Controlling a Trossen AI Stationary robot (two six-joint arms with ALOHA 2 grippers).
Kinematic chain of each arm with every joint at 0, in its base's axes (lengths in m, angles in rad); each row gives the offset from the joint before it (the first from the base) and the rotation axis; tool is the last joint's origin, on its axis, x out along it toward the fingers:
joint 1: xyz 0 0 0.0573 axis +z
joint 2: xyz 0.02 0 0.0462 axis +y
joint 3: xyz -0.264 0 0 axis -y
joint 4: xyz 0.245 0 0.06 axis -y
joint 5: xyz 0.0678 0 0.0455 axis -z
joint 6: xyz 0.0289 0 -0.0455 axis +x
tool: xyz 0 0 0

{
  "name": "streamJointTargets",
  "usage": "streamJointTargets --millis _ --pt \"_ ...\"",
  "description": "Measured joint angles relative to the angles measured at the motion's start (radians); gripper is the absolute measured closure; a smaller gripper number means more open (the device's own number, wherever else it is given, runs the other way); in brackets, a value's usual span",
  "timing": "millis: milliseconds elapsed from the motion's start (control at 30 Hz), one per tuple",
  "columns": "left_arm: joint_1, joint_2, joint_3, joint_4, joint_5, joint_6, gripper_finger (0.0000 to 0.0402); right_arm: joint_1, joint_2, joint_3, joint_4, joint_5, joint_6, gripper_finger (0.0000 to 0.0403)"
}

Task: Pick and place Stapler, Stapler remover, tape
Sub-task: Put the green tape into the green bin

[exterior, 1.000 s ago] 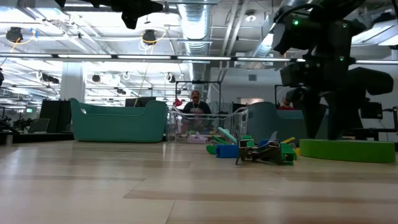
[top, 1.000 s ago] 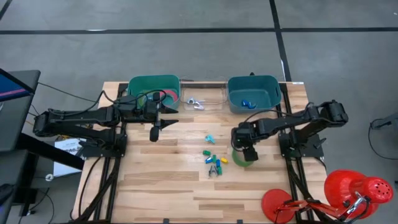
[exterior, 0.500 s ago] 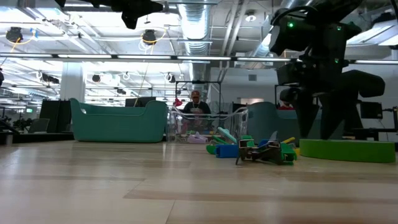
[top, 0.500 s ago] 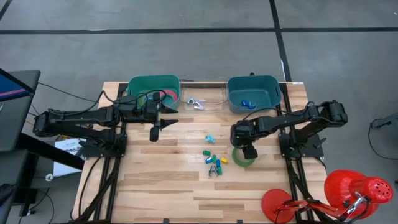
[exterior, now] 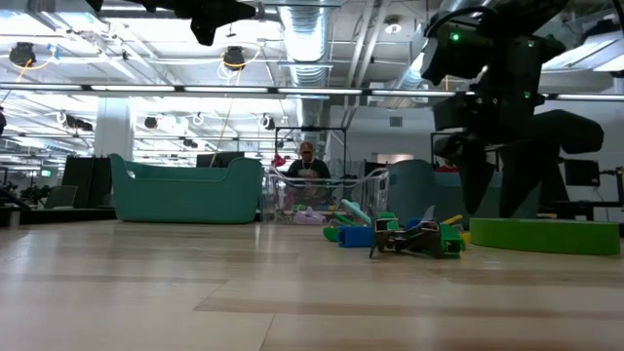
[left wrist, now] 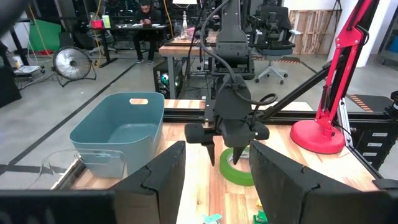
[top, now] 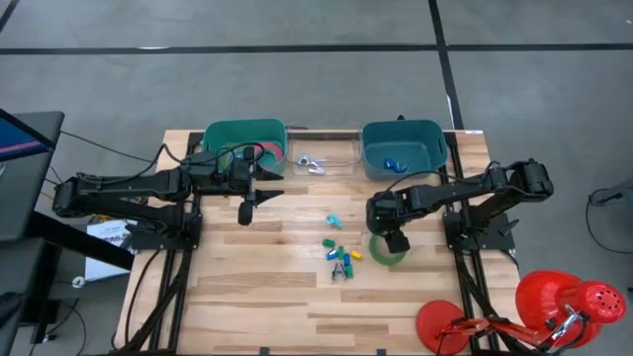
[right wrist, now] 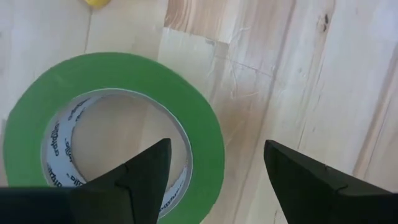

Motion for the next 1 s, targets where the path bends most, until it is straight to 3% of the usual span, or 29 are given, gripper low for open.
streamJointTargets --millis 300,567,833,1000 --pt "0.000 0.000 0.000 0.000 0.000 0.000 0.0234 0.014 0.000 0.000 0.000 -0.001 -0.111 0.0153" --pt "0.000 0.000 0.000 0.000 0.000 0.000 0.0234 0.011 0.004 -0.001 0.012 0.000 -0.109 0.0153" --pt "0.000 0.000 0.000 0.000 0.000 0.000 0.0234 0.021 0.102 -0.002 0.041 0.000 -0.100 0.0155" --pt "0.000 0.000 0.000 0.000 0.000 0.000 0.0234 0.021 0.115 0.000 0.044 -0.006 -0.079 0.0175"
